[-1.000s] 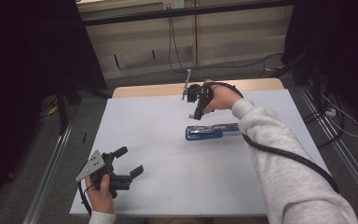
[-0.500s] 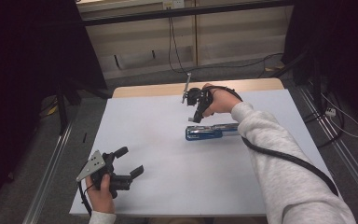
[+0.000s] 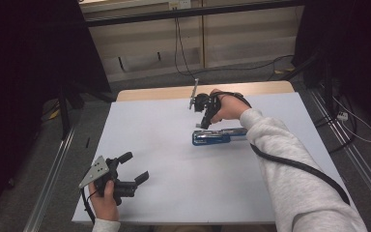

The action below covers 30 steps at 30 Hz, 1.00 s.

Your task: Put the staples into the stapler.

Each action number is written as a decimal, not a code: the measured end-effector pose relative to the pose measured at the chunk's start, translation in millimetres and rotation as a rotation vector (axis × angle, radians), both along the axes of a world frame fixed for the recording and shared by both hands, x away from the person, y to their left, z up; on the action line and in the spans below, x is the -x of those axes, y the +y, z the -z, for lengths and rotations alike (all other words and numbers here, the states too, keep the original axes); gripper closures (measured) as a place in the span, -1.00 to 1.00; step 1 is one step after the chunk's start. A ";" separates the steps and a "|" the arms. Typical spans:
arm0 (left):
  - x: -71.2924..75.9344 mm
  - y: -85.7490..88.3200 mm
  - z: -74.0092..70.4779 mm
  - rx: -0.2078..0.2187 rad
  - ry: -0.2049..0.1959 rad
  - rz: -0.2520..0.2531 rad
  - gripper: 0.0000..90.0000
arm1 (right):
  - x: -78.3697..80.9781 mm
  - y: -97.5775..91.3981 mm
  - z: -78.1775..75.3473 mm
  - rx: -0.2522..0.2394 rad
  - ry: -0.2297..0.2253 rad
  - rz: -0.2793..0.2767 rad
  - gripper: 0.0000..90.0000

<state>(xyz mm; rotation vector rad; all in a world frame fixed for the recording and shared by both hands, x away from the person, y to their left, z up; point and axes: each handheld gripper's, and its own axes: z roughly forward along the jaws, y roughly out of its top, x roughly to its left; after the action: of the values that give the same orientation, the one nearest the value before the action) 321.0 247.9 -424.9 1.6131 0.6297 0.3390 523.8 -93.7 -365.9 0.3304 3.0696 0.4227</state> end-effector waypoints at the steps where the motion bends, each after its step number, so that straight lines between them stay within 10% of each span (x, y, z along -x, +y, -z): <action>1: 0.0 0.0 0.0 0.000 0.000 0.000 -0.95 | 0.0 0.0 0.0 0.000 0.000 0.000 0.75; 30: 0.2 -1.0 -0.4 -0.009 -0.009 0.005 -0.95 | 1.5 -1.9 13.4 -0.002 0.014 0.003 0.75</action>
<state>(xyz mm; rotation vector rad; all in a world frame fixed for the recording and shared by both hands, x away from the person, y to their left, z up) 320.8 246.9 -424.5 1.6212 0.6183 0.3455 522.2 -95.6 -379.3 0.3393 3.0821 0.4253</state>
